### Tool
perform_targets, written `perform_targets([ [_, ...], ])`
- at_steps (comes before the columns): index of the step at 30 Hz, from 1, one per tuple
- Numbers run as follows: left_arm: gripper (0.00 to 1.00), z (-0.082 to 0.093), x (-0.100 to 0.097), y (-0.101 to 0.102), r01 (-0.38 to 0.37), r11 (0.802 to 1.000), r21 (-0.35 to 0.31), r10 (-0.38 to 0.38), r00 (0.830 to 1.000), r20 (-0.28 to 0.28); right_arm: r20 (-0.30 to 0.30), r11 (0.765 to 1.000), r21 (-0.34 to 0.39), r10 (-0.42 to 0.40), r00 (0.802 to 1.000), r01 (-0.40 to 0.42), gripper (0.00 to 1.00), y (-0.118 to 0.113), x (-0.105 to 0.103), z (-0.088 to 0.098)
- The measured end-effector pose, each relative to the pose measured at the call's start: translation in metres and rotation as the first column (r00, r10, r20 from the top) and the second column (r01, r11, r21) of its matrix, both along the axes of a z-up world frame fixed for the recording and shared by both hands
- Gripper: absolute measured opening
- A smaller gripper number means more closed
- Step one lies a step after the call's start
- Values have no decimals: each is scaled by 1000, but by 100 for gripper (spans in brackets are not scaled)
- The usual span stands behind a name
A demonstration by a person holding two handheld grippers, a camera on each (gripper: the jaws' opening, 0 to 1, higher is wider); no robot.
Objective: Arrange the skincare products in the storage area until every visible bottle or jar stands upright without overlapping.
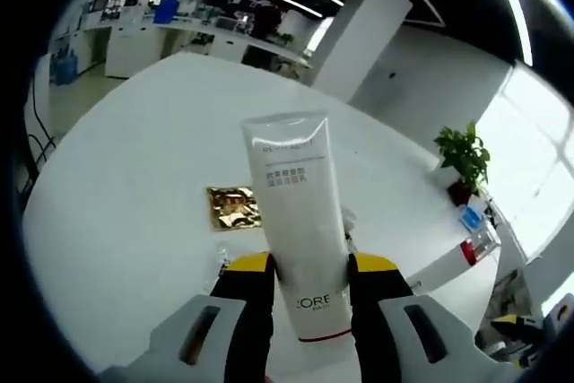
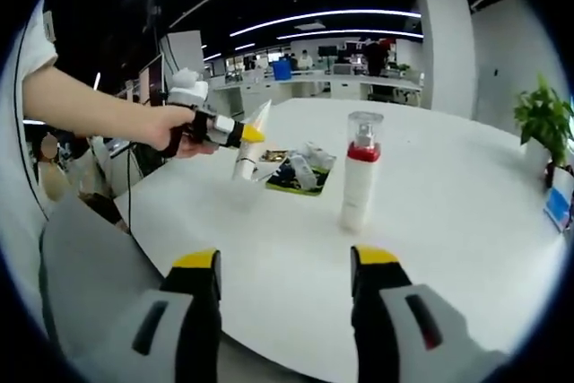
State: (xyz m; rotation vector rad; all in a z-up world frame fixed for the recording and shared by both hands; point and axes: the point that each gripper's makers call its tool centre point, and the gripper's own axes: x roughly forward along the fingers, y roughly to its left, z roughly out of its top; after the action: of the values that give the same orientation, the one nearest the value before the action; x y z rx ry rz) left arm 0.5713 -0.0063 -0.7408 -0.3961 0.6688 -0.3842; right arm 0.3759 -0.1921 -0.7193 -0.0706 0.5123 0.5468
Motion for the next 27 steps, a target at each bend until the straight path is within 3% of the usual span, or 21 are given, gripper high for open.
perform_targets([
  [8,29,19,-23,-7,26,999,-21,-24,999,47,8,1000,3,11,1000,-11,58,1,-2,1],
  [15,29,29,-51,-12,50,999,-20,-48,996,76,-7,996,82,-31,999,32,58,-7,0,6],
  [27,29,45,-90,-22,74,996,-48,-69,992,109,-11,993,114,-6,1000,7,57,-2,-4,18],
])
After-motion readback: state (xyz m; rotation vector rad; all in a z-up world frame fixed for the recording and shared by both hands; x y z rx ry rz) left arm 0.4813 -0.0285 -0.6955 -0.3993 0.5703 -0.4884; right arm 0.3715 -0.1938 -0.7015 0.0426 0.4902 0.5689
